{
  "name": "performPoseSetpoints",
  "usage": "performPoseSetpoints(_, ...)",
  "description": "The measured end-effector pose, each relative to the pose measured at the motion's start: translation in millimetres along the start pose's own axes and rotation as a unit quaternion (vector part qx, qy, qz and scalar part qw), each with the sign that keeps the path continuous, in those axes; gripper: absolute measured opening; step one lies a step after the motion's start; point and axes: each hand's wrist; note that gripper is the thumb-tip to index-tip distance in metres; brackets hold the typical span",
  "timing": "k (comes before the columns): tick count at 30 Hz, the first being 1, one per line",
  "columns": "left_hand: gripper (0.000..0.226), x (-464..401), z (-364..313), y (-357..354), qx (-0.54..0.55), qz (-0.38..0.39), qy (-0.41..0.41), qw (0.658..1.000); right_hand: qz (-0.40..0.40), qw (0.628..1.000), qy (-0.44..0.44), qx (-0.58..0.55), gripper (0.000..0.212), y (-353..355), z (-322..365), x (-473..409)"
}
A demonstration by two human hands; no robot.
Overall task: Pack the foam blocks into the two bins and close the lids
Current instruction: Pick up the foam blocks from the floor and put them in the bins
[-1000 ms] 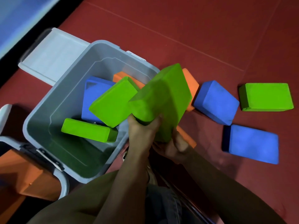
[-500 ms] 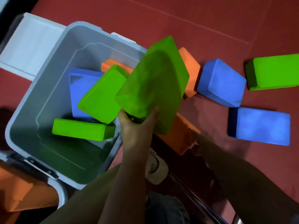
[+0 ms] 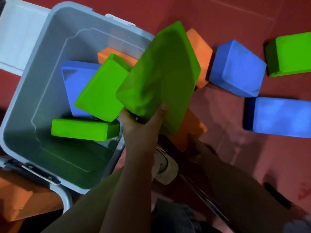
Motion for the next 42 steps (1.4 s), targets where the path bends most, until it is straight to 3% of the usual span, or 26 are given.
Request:
performPoseSetpoints(3,0.064,-1,0,2,0.004,-0.003,0.008,1.0,0.026,0.999,0.018,-0.01,0.061,-3,9,9)
performPoseSetpoints(7,0.067,0,2,4,0.009,-0.007,0.008,1.0,-0.006,1.0,0.018,0.018,0.026,-12,20,10)
performPoseSetpoints(8,0.068,0,3,4,0.012,-0.007,0.009,1.0,-0.008,1.0,0.024,0.013,0.03,-15,23,10)
performPoseSetpoints(11,0.068,-1,4,8,0.016,-0.003,0.014,1.0,0.0,0.999,0.044,0.018,0.07,-18,29,13)
performPoseSetpoints(12,0.068,-2,4,9,0.018,-0.001,0.012,1.0,-0.006,0.998,0.058,0.033,0.07,-21,33,19)
performPoseSetpoints(15,0.064,-1,1,8,0.009,0.008,0.004,1.0,-0.023,0.994,0.084,0.067,0.027,-32,50,43)
performPoseSetpoints(16,0.063,2,-2,7,-0.001,0.003,-0.001,1.0,-0.037,0.992,0.089,0.084,0.021,-36,55,49)
performPoseSetpoints(19,0.069,12,-10,7,-0.029,-0.02,-0.026,0.999,-0.048,0.986,0.128,0.094,0.035,-41,68,77)
performPoseSetpoints(23,0.079,27,-23,17,-0.041,-0.047,-0.066,0.996,-0.094,0.97,0.214,0.071,0.098,-15,86,51)
performPoseSetpoints(25,0.076,40,-33,25,-0.046,-0.066,-0.092,0.993,-0.113,0.961,0.249,0.032,0.11,-12,94,52)
performPoseSetpoints(28,0.067,53,-43,45,0.021,-0.103,-0.091,0.99,-0.13,0.938,0.319,0.042,0.093,-36,85,157)
performPoseSetpoints(30,0.077,62,-51,57,0.097,-0.126,-0.079,0.984,-0.153,0.921,0.356,0.042,0.079,-49,77,201)
performPoseSetpoints(33,0.072,73,-59,79,0.21,-0.181,-0.039,0.96,-0.18,0.882,0.428,0.076,0.079,-66,66,240)
performPoseSetpoints(36,0.059,82,-61,98,0.293,-0.23,-0.009,0.928,-0.15,0.836,0.511,0.13,0.077,-89,54,270)
performPoseSetpoints(38,0.055,88,-60,106,0.33,-0.223,0.008,0.917,-0.106,0.823,0.53,0.176,0.079,-108,44,285)
performPoseSetpoints(40,0.049,92,-59,110,0.342,-0.188,0.02,0.92,-0.025,0.803,0.541,0.248,0.079,-129,34,289)
performPoseSetpoints(42,0.049,95,-59,112,0.335,-0.158,0.029,0.929,0.09,0.782,0.514,0.341,0.062,-147,24,286)
Point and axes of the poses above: each hand's wrist, its own x-axis away from the middle knuckle, its own y-axis out of the back of the hand, z = x × y, and after that the axes turned 5 degrees about -z, right-handed
